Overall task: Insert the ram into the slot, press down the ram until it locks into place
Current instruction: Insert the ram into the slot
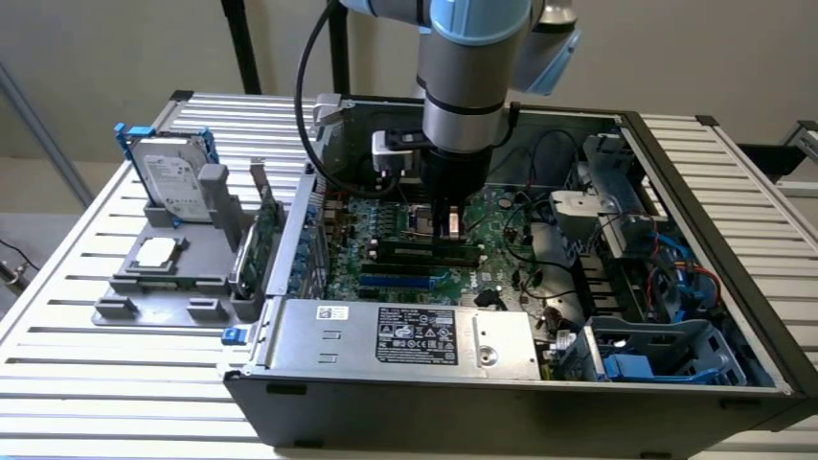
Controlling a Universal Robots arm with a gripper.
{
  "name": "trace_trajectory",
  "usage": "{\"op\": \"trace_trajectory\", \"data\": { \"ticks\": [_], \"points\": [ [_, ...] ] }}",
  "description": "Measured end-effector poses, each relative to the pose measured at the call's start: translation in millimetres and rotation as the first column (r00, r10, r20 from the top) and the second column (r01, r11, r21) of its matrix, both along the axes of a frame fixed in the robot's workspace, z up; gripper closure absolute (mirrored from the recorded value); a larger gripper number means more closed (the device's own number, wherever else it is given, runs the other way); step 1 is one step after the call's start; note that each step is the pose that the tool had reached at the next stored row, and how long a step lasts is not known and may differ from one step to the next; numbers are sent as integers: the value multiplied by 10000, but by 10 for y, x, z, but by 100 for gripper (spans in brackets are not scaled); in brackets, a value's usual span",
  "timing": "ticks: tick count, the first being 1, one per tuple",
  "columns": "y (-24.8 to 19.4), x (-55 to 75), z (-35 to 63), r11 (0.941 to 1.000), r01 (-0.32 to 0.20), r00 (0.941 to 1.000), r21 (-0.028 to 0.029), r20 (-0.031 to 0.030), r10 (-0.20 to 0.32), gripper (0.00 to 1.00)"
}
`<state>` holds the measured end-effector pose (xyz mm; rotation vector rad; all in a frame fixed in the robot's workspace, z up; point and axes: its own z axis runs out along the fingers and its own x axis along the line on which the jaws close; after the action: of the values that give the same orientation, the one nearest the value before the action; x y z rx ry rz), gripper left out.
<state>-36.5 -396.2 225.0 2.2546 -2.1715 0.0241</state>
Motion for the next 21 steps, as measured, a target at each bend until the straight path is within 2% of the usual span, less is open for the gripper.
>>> {"op": "trace_trajectory", "data": {
  "ticks": [21],
  "points": [
    [10, 2, -18, 10000, 20, 10000, 1, 4, -20, 87]
  ]
}}
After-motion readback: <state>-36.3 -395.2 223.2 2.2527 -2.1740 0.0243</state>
